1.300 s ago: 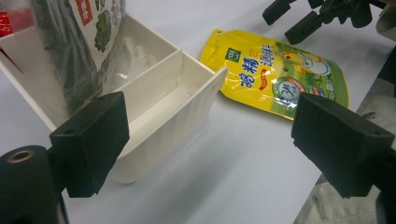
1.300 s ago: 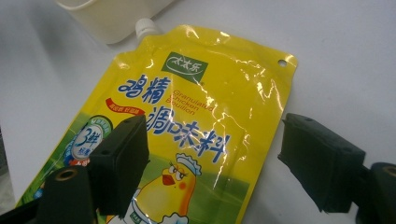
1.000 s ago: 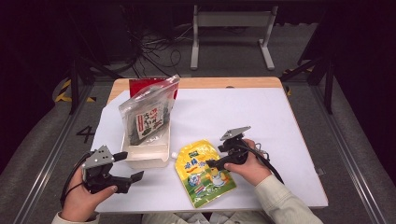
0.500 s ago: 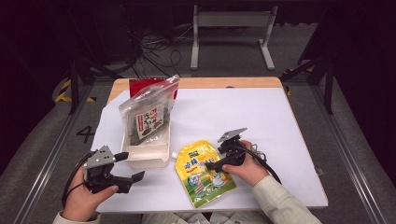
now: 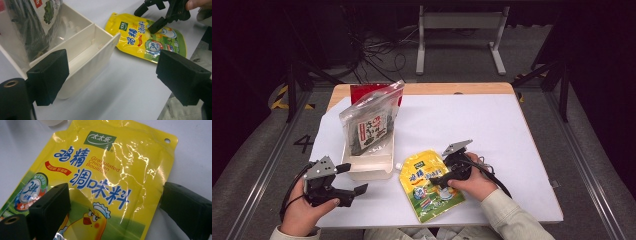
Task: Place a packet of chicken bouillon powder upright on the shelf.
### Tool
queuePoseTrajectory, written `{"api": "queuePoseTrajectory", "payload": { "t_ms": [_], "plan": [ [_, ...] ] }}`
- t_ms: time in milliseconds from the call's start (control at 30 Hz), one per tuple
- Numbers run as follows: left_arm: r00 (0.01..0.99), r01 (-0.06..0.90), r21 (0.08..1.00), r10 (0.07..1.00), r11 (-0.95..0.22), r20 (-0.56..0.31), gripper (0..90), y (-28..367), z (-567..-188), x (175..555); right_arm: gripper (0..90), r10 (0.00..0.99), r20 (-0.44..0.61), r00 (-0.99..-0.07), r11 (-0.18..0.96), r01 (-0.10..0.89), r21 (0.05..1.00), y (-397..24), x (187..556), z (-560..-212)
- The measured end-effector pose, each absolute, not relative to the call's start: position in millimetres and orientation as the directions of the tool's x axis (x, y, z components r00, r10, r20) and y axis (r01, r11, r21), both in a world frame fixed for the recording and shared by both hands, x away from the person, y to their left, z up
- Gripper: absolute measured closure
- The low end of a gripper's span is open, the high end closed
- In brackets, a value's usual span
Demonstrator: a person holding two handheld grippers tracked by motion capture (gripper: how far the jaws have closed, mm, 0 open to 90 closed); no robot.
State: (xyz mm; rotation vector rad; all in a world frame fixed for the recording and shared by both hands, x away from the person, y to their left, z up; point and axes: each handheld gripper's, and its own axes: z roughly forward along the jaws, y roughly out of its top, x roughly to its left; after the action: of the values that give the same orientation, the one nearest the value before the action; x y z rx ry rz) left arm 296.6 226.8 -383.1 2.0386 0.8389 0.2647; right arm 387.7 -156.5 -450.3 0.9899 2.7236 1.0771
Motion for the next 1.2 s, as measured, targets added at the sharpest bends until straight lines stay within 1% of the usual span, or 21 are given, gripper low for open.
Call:
{"api": "queuePoseTrajectory", "payload": {
  "t_ms": [67,167,333,400,500,533,567,600,667,700,767,800,833,967,1033,1067,1200],
  "plan": [
    [0.746,0.466,0.803,0.653,-0.372,-0.131,11.9,226,-383,297,9.6,0.582,0.151,-0.799,0.567,0.531,0.630,-154,386,-451],
    [0.751,0.460,0.803,0.649,-0.380,-0.123,11.9,225,-383,298,11.4,0.584,0.136,-0.800,0.577,0.527,0.624,-152,384,-451],
    [0.756,0.462,0.801,0.641,-0.382,-0.130,11.9,223,-383,298,23.0,0.584,0.114,-0.803,0.591,0.518,0.619,-149,380,-449],
    [0.756,0.462,0.800,0.642,-0.382,-0.131,11.9,222,-383,297,30.2,0.590,0.102,-0.801,0.596,0.517,0.614,-146,377,-448],
    [0.760,0.457,0.801,0.638,-0.388,-0.125,11.9,221,-383,298,37.7,0.600,0.090,-0.795,0.601,0.522,0.606,-144,374,-446],
    [0.760,0.457,0.801,0.638,-0.388,-0.125,11.9,221,-383,298,37.7,0.600,0.090,-0.795,0.601,0.522,0.606,-144,374,-446],
    [0.760,0.458,0.801,0.637,-0.387,-0.127,11.9,221,-383,298,42.6,0.604,0.086,-0.792,0.602,0.524,0.603,-144,374,-446],
    [0.759,0.461,0.799,0.638,-0.385,-0.130,11.9,221,-383,298,49.3,0.608,0.078,-0.790,0.605,0.525,0.599,-144,373,-445],
    [0.760,0.460,0.800,0.637,-0.384,-0.131,11.9,220,-384,299,58.8,0.615,0.082,-0.784,0.597,0.532,0.600,-147,374,-444],
    [0.759,0.463,0.799,0.637,-0.382,-0.135,11.9,220,-384,298,58.8,0.615,0.082,-0.784,0.597,0.532,0.600,-147,374,-444],
    [0.761,0.463,0.800,0.634,-0.383,-0.137,11.9,219,-384,299,64.4,0.619,0.085,-0.781,0.595,0.537,0.598,-147,373,-444],
    [0.761,0.466,0.798,0.634,-0.383,-0.140,12.0,219,-384,299,73.7,0.617,0.092,-0.782,0.596,0.540,0.595,-146,372,-443],
    [0.759,0.468,0.797,0.635,-0.382,-0.142,12.0,219,-385,299,77.7,0.613,0.119,-0.781,0.589,0.552,0.591,-146,372,-443],
    [0.765,0.464,0.797,0.629,-0.386,-0.141,12.0,217,-386,300,81.1,0.608,0.145,-0.781,0.575,0.558,0.598,-147,371,-444],
    [0.770,0.457,0.797,0.624,-0.395,-0.132,12.1,216,-386,301,82.2,0.606,0.143,-0.782,0.577,0.556,0.598,-147,372,-443],
    [0.768,0.467,0.795,0.624,-0.389,-0.145,12.1,215,-386,300,82.8,0.606,0.139,-0.783,0.578,0.554,0.599,-146,371,-442],
    [0.772,0.461,0.797,0.619,-0.391,-0.143,12.1,213,-387,302,83.3,0.613,0.137,-0.778,0.575,0.558,0.598,-148,369,-438]
  ]
}}
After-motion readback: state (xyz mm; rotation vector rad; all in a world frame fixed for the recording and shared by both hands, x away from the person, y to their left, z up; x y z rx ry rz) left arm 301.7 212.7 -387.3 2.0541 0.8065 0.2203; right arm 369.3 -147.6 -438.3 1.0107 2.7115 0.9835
